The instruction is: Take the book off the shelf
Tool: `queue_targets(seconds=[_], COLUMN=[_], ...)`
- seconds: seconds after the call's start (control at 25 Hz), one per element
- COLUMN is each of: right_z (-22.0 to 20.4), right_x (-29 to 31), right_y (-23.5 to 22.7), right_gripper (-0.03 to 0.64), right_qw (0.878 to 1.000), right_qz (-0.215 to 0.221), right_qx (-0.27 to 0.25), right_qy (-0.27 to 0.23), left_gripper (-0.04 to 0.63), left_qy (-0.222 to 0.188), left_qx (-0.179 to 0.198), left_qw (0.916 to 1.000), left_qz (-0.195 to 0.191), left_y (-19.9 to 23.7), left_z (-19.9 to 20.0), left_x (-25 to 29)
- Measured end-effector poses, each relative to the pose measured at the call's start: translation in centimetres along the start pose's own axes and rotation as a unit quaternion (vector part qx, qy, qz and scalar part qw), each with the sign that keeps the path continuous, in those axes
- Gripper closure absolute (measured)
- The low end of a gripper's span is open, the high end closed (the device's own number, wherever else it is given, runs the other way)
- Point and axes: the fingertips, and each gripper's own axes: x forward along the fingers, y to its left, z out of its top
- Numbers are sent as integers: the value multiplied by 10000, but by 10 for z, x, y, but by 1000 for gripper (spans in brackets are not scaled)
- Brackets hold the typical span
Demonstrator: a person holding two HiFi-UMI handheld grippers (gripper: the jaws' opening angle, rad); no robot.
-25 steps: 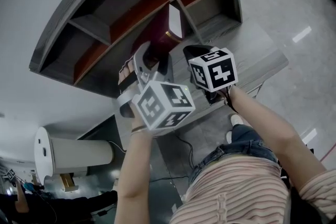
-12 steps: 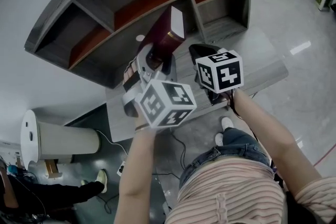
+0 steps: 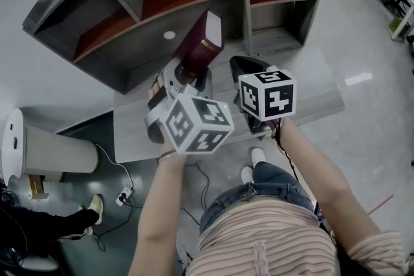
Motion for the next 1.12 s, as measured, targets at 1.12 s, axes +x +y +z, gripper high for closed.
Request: queue_targets(seconds=[1.12], right_z=[19], right_x=[-14], right_y=[17], right_gripper=[609], right_qw=[9973], right_qz=[345], right_qx=[-633], right_qy=[-142], left_gripper=[379], left_qy=[256], left_qx=[-2397], left_qw=[9705], left_qz=[-11], left_y=[-4], left_z=[-51], left_x=[2])
